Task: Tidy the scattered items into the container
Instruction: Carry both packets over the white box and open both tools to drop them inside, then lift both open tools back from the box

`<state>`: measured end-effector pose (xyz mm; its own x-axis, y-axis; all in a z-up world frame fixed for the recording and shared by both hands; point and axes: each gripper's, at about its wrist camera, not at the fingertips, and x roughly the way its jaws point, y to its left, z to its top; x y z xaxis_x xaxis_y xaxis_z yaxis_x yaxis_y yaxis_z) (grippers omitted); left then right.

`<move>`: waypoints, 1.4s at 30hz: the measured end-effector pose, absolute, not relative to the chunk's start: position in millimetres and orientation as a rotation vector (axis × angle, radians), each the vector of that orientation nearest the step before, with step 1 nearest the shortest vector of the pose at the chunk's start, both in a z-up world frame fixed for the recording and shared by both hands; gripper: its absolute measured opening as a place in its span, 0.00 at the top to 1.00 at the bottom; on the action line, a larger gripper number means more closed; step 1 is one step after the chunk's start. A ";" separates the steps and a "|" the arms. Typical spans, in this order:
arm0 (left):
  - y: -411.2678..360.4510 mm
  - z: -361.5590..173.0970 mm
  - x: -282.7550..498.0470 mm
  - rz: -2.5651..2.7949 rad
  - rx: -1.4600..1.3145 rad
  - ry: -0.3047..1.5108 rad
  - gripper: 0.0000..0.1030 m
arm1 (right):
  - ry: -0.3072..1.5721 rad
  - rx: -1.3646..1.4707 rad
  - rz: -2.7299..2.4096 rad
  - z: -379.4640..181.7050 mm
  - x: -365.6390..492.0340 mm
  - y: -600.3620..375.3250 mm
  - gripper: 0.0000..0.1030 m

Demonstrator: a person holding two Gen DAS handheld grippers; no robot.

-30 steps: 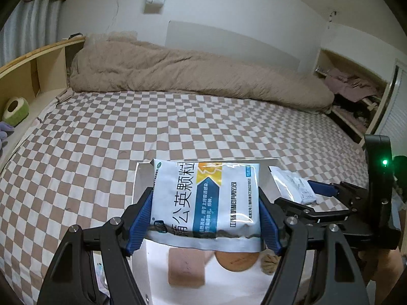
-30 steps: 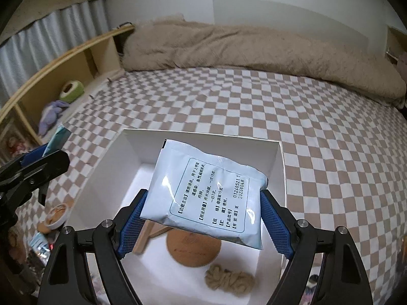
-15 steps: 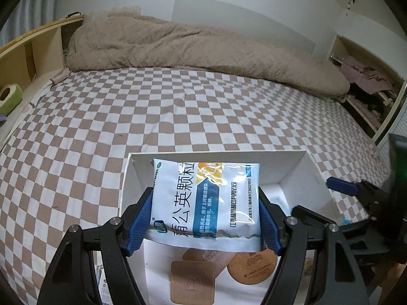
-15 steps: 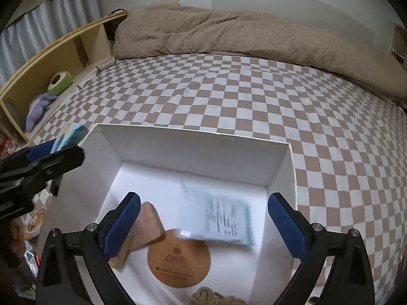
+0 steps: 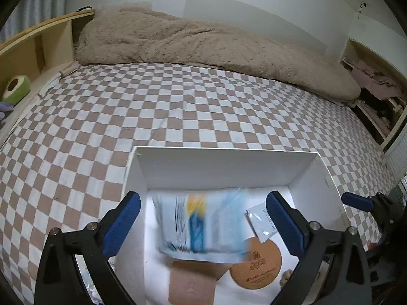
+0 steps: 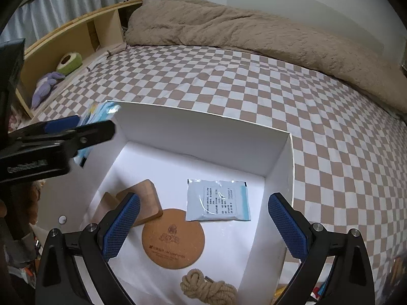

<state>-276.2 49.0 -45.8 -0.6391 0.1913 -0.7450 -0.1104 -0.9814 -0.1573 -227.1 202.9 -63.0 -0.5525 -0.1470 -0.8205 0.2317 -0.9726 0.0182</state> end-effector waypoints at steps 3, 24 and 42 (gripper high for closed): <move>41.1 -46.8 -270.7 2.702 -1.265 -0.143 0.03 | 0.145 1.374 -2.577 -61.2 -226.2 201.0 0.02; 15.1 -37.9 -210.0 2.724 -1.276 -0.108 0.03 | 0.579 1.556 -2.487 -42.1 -192.1 154.3 0.02; 14.2 4.3 -174.7 2.734 -1.234 -0.029 0.00 | 0.401 1.495 -2.578 -3.4 -160.2 160.6 0.02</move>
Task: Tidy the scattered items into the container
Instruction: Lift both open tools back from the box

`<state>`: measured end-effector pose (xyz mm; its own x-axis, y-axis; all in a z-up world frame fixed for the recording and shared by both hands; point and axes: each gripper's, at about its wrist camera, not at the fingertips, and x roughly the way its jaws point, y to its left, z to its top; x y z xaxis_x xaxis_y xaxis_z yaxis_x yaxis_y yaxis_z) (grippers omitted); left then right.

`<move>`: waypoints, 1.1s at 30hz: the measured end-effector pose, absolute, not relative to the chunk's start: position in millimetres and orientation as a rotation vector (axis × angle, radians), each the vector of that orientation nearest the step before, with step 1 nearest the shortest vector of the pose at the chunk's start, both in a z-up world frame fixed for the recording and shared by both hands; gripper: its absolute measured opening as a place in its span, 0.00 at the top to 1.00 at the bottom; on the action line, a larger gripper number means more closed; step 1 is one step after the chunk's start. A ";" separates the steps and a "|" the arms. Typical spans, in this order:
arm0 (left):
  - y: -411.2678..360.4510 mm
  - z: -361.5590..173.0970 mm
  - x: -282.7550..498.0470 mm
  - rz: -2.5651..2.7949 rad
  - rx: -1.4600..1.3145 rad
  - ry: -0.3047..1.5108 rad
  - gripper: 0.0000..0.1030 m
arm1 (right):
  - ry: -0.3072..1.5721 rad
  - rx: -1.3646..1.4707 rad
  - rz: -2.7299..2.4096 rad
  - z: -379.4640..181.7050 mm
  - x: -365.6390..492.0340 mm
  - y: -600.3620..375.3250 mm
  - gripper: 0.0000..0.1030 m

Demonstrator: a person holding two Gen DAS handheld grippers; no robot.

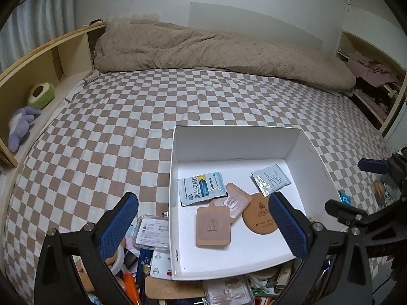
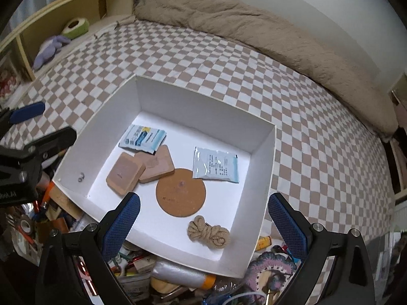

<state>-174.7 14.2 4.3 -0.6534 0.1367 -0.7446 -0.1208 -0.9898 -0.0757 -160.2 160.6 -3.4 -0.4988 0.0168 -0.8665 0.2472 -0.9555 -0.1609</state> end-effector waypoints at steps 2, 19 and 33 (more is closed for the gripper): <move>14.8 8.1 -170.9 2.734 -1.232 -0.027 0.00 | 0.386 1.482 -2.594 1.1 -157.1 162.6 0.02; 38.7 31.9 -130.7 2.752 -1.249 0.148 0.00 | 0.262 1.390 -2.695 38.4 -113.6 184.8 0.02; 49.5 53.7 -93.9 2.755 -1.197 0.202 0.00 | 0.227 1.301 -2.732 58.3 -65.8 200.5 0.00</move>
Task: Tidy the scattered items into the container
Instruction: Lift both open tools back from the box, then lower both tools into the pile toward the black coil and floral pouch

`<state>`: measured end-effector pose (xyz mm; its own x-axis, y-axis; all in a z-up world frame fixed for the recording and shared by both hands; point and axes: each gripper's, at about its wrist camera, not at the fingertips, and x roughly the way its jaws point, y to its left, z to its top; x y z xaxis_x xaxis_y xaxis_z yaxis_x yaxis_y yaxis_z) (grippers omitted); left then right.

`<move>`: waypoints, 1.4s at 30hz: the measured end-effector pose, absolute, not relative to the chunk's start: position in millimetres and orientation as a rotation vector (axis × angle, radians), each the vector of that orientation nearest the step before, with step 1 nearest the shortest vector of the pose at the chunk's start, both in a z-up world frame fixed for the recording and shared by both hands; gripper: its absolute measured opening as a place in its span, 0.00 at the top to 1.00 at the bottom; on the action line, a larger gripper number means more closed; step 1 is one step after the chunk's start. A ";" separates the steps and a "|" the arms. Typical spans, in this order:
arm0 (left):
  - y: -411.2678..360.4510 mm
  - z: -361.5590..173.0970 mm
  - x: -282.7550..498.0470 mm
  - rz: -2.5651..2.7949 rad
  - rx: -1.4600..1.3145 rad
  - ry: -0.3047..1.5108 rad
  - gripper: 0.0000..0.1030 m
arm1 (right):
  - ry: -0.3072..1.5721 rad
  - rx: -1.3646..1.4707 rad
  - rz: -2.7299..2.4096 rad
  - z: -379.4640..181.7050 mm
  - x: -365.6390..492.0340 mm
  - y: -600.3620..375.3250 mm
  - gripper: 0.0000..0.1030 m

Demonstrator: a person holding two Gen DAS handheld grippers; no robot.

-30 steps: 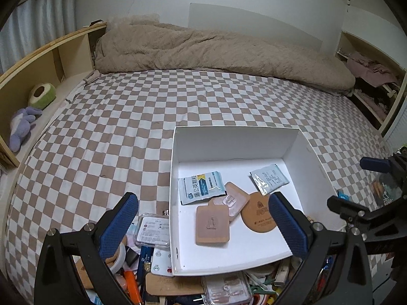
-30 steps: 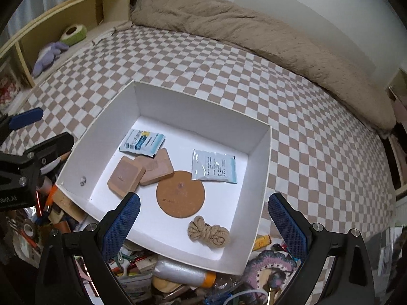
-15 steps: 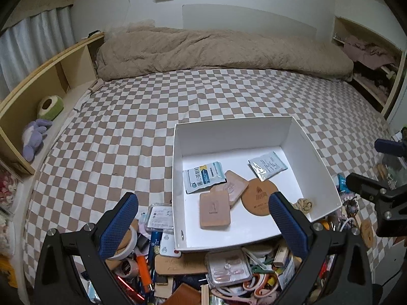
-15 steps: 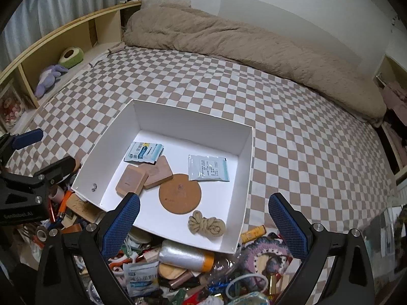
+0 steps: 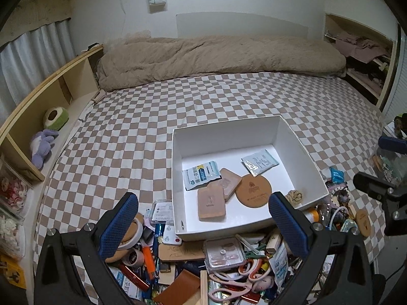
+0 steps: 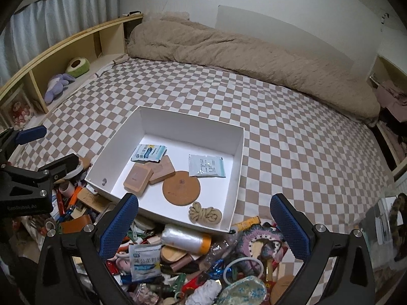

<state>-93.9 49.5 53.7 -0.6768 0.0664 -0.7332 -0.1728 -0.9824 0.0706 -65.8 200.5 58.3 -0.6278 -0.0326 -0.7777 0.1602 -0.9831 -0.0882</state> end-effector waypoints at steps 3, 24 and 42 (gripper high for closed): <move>50.7 57.0 -87.9 2.755 -1.176 0.210 0.00 | 0.205 1.290 -2.742 60.3 -57.7 208.0 0.00; -23.1 57.3 -65.8 2.834 -1.142 0.112 0.00 | -0.045 1.161 -2.861 60.0 -14.7 290.4 0.00; -118.3 9.7 -29.2 2.867 -1.255 0.089 0.00 | -0.094 1.148 -2.897 -4.5 17.7 339.8 0.00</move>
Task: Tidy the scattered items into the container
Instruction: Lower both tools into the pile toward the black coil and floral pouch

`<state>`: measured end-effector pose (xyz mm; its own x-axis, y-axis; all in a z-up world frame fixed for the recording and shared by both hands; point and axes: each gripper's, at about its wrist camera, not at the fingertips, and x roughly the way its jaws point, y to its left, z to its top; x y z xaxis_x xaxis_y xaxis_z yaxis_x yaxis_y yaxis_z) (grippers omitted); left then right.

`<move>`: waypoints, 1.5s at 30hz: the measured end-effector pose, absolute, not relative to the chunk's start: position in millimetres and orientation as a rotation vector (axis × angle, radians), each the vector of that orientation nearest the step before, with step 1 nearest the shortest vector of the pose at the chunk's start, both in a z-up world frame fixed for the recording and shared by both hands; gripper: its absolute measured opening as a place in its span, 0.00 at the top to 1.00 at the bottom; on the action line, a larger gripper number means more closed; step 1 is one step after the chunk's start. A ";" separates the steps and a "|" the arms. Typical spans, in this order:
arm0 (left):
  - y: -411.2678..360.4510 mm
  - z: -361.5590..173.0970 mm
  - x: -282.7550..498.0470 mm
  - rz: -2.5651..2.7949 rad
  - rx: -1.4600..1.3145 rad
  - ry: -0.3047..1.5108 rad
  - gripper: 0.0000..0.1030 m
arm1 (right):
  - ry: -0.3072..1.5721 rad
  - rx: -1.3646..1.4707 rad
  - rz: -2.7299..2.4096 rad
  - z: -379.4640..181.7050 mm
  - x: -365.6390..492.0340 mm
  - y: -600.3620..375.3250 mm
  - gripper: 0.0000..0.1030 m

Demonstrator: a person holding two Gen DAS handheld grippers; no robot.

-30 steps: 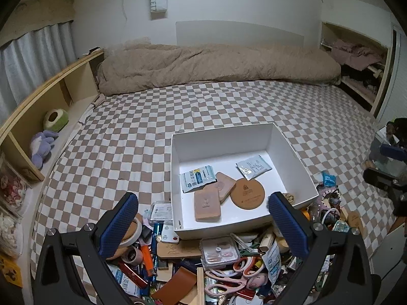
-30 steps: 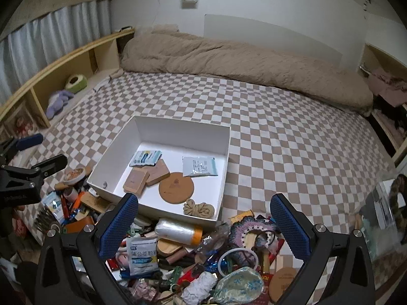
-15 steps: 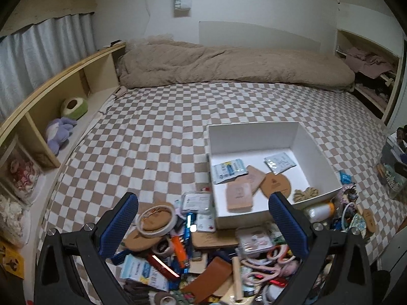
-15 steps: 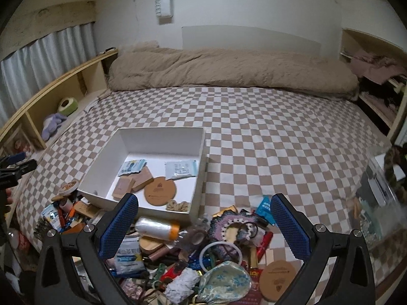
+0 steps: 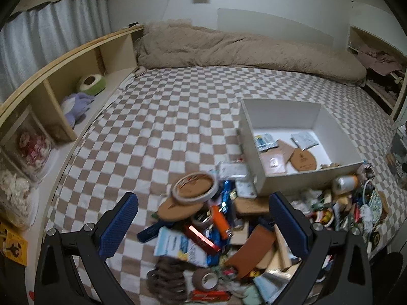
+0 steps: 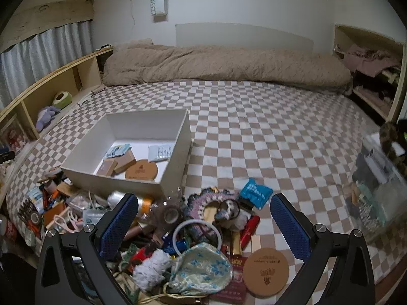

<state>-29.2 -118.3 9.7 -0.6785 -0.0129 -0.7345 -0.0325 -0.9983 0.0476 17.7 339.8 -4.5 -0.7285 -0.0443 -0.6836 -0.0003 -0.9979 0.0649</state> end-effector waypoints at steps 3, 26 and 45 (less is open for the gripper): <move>-133.5 -3.6 -21.0 2.894 -1.276 0.057 0.00 | -0.259 1.158 -2.900 -22.4 17.1 356.7 0.00; -211.1 -96.6 24.3 3.101 -1.370 -0.339 0.01 | -0.572 1.348 -2.880 -124.6 51.7 360.5 0.00; -213.0 -128.7 39.0 3.038 -1.358 -0.427 0.01 | -0.391 1.476 -2.943 -145.5 36.8 321.0 0.00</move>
